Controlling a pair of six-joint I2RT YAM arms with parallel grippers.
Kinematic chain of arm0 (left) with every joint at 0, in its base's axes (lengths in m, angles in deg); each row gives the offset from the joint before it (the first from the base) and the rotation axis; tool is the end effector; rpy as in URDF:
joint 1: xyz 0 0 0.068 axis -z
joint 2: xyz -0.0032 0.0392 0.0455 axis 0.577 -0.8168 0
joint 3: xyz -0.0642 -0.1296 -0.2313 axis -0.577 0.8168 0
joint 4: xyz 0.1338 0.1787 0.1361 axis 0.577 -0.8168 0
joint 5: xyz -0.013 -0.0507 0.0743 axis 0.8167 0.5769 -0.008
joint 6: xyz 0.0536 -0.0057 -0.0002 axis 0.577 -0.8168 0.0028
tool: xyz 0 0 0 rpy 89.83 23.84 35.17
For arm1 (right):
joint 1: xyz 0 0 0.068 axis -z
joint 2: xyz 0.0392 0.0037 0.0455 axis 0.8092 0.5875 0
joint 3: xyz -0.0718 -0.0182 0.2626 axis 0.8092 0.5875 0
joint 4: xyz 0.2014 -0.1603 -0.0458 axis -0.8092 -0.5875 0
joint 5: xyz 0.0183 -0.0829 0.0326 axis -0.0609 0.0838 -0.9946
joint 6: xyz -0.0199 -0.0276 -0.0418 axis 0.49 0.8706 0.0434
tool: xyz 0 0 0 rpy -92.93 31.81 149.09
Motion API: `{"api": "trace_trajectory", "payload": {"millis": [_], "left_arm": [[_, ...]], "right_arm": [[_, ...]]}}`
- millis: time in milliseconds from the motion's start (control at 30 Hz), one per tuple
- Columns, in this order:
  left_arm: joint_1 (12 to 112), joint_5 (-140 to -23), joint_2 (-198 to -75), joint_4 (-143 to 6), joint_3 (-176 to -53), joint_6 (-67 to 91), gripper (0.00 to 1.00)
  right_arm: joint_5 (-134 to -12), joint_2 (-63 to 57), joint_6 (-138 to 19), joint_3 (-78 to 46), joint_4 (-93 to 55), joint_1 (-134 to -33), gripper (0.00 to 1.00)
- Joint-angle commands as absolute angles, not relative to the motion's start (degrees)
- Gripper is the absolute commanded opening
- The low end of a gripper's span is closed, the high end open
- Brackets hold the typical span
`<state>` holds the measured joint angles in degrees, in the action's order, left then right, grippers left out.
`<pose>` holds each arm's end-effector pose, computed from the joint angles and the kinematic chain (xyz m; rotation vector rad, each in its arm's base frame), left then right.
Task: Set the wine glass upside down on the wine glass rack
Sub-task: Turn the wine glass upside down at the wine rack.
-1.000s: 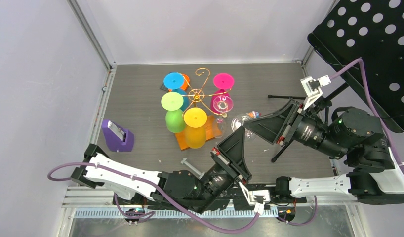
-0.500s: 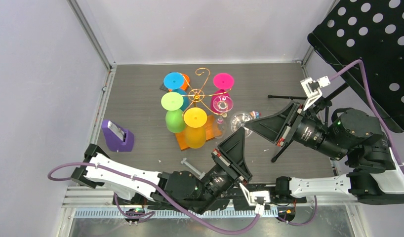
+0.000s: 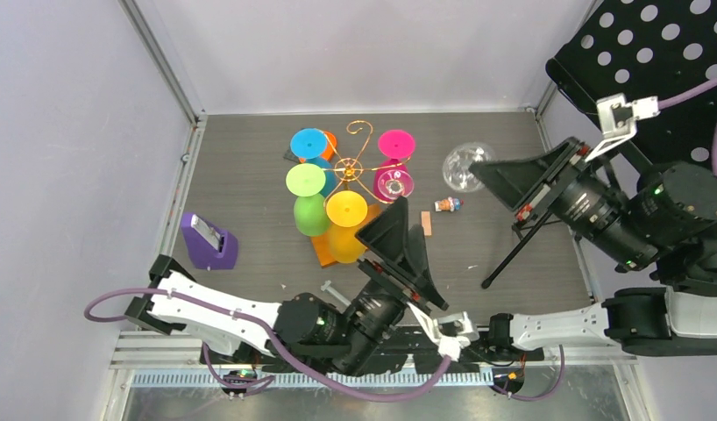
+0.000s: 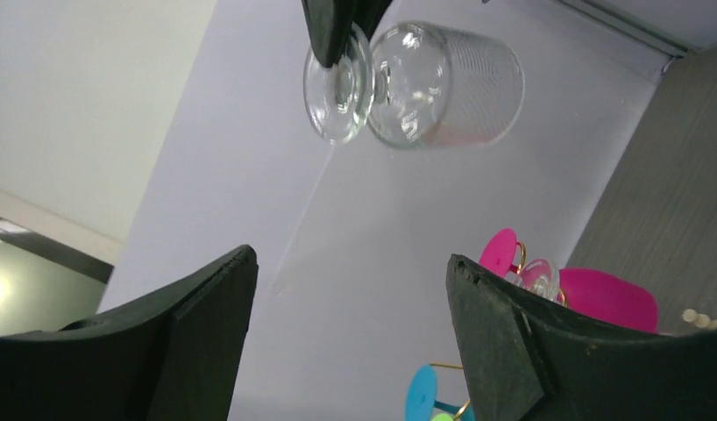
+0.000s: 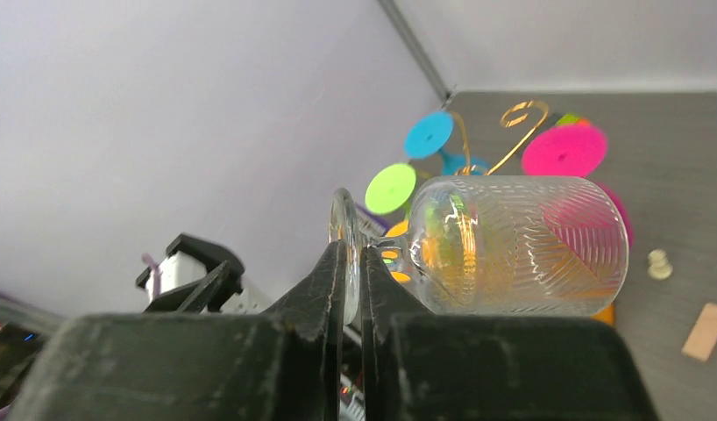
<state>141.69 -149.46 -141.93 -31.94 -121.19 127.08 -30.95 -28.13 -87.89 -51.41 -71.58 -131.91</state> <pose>-0.0550 -0.2944 0.4812 1.0593 0.7094 0.4399 0.0333 0.0598 0.5714 -0.1053 1.6458 1.0898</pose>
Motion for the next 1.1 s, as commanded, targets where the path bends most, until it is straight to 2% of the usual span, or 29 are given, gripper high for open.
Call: {"api": "trace_trajectory", "payload": {"millis": [0, 133, 200, 233, 467, 733, 1067], "left_arm": [[142.09, -152.95, -133.82, -39.84, -126.21, 105.36, 0.8], [140.91, -148.89, -122.91, -61.03, -127.56, 79.23, 0.79], [140.06, -148.55, -119.1, -63.33, -126.9, 73.42, 0.79], [139.61, -148.74, -117.33, -63.76, -126.34, 71.66, 0.78], [134.88, -146.85, -107.81, -77.71, -125.22, 52.55, 0.71], [130.39, -144.64, -101.32, -84.89, -119.6, 42.92, 0.7], [130.07, -144.73, -94.65, -85.57, -113.67, 38.08, 0.69]], "right_arm": [[-22.81, -20.79, -77.33, -62.96, -71.31, -131.57, 0.05], [-27.7, -12.25, -74.42, -76.61, -75.5, -125.44, 0.06], [-45.12, -7.63, -76.84, -78.47, -76.55, -114.49, 0.05], [-48.72, -6.59, -77.45, -78.33, -76.42, -107.74, 0.05], [-78.34, 5.04, -79.8, -77.84, -68.49, -87.16, 0.05], [-93.36, 18.58, -82.38, -81.13, -58.89, -77.88, 0.05], [-102.46, 29.51, -87.25, -82.14, -50.0, -76.21, 0.05]]}}
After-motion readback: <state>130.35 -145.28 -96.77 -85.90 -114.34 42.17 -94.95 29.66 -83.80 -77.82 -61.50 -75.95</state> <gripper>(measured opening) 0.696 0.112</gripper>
